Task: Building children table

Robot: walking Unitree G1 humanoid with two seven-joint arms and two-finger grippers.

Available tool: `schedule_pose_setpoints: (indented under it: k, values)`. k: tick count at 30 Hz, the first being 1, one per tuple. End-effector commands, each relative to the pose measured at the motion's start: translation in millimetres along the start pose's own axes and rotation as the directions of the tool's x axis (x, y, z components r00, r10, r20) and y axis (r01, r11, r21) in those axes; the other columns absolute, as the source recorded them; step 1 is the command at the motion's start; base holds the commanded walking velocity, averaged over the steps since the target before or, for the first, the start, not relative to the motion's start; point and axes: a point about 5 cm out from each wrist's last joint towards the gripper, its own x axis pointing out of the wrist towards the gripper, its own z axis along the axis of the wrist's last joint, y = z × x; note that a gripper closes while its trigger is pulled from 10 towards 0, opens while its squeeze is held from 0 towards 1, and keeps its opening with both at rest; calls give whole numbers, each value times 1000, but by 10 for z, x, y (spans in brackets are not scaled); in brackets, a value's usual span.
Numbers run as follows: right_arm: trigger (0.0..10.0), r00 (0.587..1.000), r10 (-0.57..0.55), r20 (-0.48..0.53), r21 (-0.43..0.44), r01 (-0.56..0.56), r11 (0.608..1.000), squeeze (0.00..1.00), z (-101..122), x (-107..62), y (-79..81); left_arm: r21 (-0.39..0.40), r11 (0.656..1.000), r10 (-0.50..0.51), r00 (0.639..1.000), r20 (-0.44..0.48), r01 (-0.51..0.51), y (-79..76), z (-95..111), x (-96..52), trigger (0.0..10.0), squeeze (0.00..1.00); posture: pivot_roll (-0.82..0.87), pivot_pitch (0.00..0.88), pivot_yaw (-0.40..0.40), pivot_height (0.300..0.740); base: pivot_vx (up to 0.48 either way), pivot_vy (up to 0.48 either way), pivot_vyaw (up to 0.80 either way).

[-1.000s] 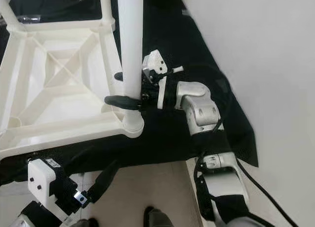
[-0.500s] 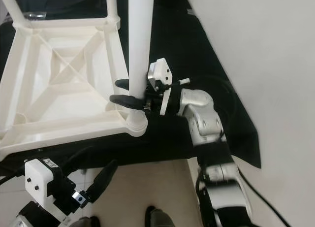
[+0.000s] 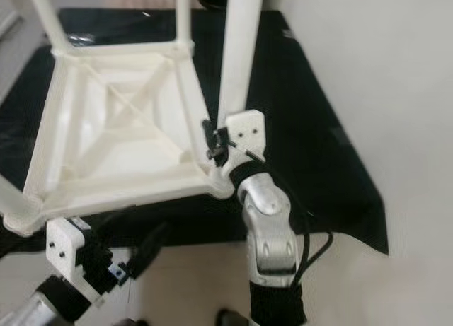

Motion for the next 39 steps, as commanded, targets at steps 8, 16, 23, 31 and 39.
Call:
schedule_pose_setpoints:
  k: [8, 16, 23, 31, 39]
  values:
    - [10000, 960, 253, -117, 112, -240, 964, 1000, -154, -30, 259, 0, 1000, 2, 1000, 3, -2, -22, -12, -10, 10000, 0, 39, 189, -92, 740, 0, 0, 0]
    - [10000, 658, 753, -28, -40, -753, 657, 0, 92, 70, 13, -13, 1000, -7, 1000, 5, 7, -105, 7, -34, 10000, 0, 62, 205, -105, 740, 0, 0, 0]
    - [10000, 534, 844, -40, -11, -845, 534, 0, 83, 242, -83, -18, 1000, -6, 1000, 7, 7, -166, 35, -44, 10000, 0, 86, 228, -111, 740, 0, 0, 0]
    - [0, 485, 874, 15, 10, -875, 485, 0, 213, 410, -127, -20, 1000, -6, 1000, 8, 6, -201, 48, -43, 10000, 0, 79, 241, -124, 740, 0, 0, 0]
    - [0, 389, 921, 0, 25, -921, 389, 0, 149, 327, -208, -21, 1000, -2, 1000, 14, 2, -214, 38, -20, 10000, 0, 34, 234, -123, 740, 0, 0, 0]
